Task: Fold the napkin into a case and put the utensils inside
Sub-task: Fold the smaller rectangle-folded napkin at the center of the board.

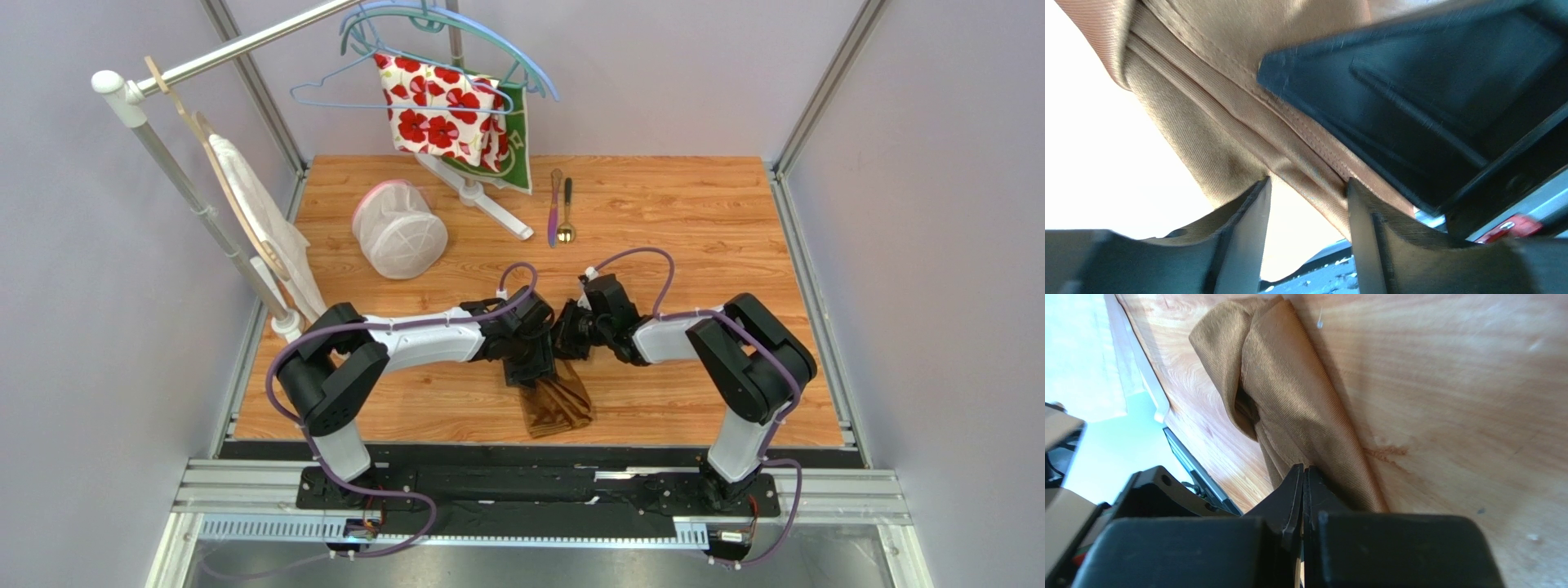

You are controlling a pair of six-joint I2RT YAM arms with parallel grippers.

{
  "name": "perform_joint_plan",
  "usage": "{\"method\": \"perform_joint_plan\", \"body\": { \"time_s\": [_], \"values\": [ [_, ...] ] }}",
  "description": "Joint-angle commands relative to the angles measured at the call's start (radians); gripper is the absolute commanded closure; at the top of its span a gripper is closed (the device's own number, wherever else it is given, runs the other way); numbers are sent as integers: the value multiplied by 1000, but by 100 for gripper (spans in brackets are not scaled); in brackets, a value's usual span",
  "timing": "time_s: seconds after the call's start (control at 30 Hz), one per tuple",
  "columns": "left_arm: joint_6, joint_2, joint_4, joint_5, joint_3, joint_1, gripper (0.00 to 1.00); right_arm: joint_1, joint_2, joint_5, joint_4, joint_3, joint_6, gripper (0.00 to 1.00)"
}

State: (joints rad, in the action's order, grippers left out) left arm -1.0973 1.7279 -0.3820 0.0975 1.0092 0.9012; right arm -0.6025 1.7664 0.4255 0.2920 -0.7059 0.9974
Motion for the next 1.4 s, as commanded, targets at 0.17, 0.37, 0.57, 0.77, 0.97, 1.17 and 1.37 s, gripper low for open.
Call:
{"method": "perform_joint_plan", "body": {
  "time_s": [0.17,0.37,0.57,0.77,0.97,1.17,1.37],
  "values": [
    [13,-25,63,-90,29,36,38,-19,-41,-8,-33,-14,-43,100],
    [17,22,26,-93,80,38,34,-20,-50,-22,-57,-20,-68,100],
    [60,71,14,-96,127,38,38,-20,-67,-41,-96,-27,-109,100],
    [111,98,26,-68,155,44,50,-17,-67,-36,-126,-52,-152,100],
    [143,88,11,-94,167,48,67,-5,-48,10,-120,-73,-180,100],
    [174,72,2,-143,174,50,88,15,-36,73,-195,-126,-235,100],
    [172,42,18,-162,146,50,97,101,-122,153,-223,-99,-244,91]
  ]
}}
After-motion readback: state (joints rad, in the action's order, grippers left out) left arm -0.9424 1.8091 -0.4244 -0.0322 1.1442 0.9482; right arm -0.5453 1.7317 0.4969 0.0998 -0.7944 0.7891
